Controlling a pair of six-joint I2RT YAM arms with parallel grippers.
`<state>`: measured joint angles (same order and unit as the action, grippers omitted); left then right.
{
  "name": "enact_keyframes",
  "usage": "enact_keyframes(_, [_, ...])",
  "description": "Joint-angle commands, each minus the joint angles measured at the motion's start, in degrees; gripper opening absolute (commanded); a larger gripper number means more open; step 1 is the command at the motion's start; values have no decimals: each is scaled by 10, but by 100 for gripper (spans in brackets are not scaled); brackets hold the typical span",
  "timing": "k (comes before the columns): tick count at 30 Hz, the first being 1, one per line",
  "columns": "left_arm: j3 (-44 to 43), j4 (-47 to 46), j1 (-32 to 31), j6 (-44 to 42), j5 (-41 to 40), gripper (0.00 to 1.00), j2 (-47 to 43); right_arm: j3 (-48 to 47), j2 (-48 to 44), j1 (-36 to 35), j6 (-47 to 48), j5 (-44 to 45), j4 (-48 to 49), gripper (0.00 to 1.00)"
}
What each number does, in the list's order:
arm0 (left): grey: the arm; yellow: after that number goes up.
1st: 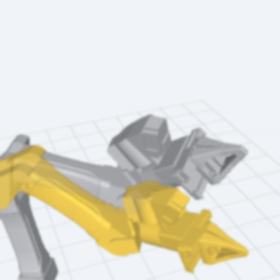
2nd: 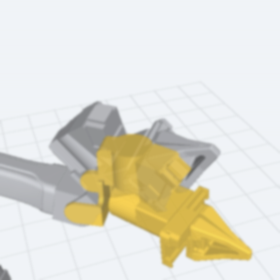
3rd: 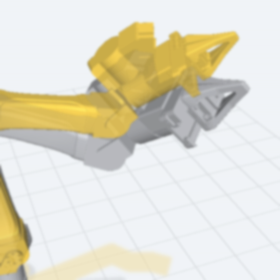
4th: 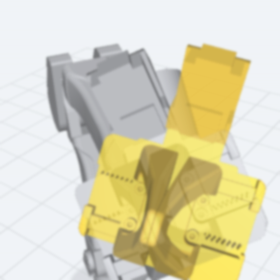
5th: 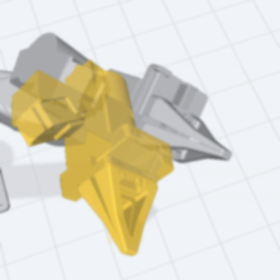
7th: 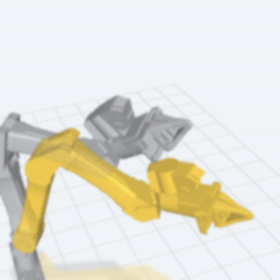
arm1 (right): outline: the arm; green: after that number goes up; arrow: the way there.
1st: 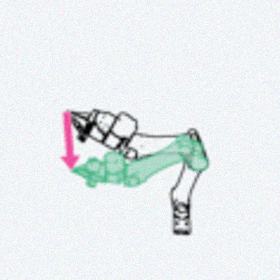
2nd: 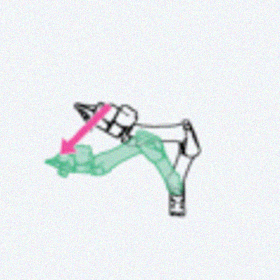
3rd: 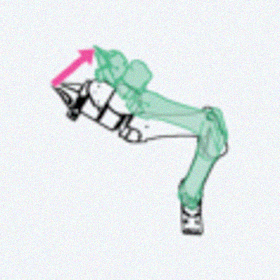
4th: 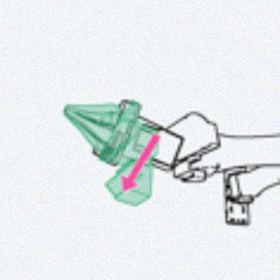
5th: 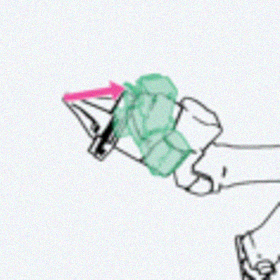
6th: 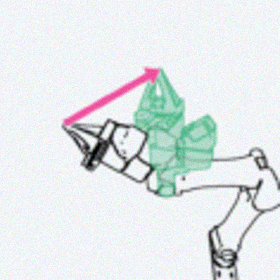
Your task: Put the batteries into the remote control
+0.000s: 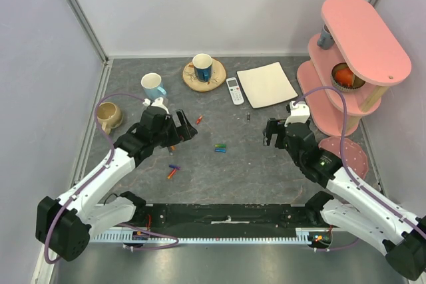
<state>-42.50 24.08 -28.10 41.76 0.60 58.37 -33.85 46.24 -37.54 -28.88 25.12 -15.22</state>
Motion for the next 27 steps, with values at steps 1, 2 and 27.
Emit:
enact_keyframes(1, [-24,-15,0,-39,19,98,-8,-32,-6,0,9,3,4,98])
enact_keyframes(2, [-28,-18,-2,-41,24,98,-6,-33,-11,0,11,3,4,98])
enact_keyframes(27, [-424,4,-136,17,-111,80,451,-59,-61,0,-33,-20,-66,98])
